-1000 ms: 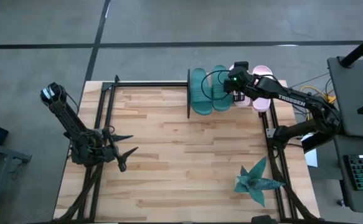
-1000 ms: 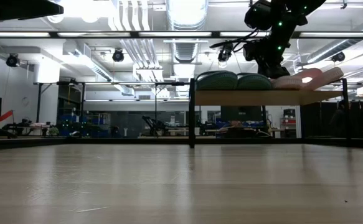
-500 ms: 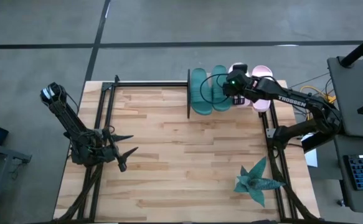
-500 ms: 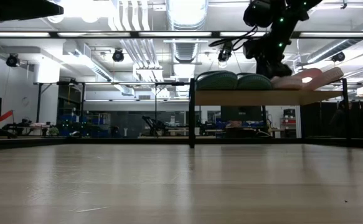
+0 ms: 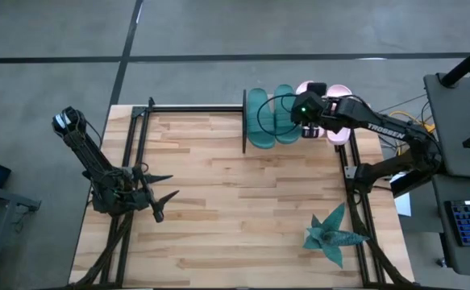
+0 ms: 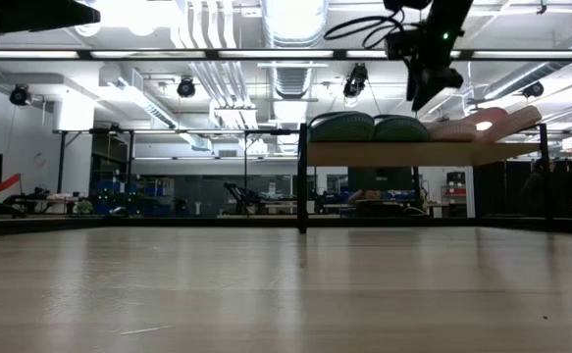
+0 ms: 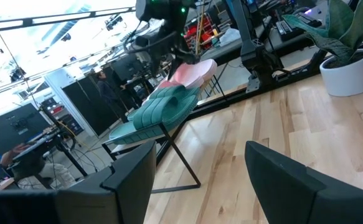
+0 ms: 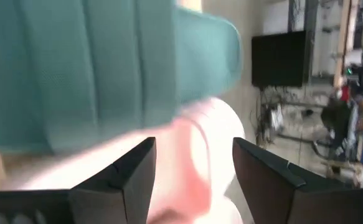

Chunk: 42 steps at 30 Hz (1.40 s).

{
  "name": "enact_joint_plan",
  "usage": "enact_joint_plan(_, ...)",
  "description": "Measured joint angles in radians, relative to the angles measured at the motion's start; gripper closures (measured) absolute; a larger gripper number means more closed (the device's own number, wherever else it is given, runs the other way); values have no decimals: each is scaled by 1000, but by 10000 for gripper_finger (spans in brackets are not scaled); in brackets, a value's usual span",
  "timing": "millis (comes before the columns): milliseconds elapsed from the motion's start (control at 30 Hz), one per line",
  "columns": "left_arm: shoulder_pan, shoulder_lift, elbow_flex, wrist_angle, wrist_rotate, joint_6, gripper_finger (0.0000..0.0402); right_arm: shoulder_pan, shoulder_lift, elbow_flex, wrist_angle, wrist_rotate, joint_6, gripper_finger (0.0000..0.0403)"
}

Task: Pick and place slides into the shelf
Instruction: Adjust the right pink slipper

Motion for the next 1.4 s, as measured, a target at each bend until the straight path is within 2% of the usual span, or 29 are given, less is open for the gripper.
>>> enact_joint_plan(100, 0, 0, 0, 0, 0, -1, 171, 4, -1, 57, -124, 48, 49, 211)
enact_joint_plan(200, 0, 0, 0, 0, 0, -1, 171, 3, -11, 88, -256, 38, 105, 223)
enact_joint_plan(367, 0, 0, 0, 0, 0, -2, 171, 4, -61, 65, -332, 35, 132, 248)
enact_joint_plan(600, 0, 0, -1, 0, 0, -2, 171, 3, -134, -24, -331, 47, 45, 262)
enact_joint_plan(833, 0, 0, -1, 1, 0, -3, 171, -5, -163, -125, -285, 130, -23, 228)
enact_joint_plan(1000, 0, 0, -1, 1, 0, -3, 171, -30, -162, -171, -191, 174, -53, 215)
enact_joint_plan(1133, 0, 0, -1, 1, 0, -3, 171, -58, -162, -181, -117, 175, -94, 225)
enact_joint_plan(1400, 0, 0, -1, 1, 0, -2, 171, -127, -161, -204, -116, 173, -164, 249)
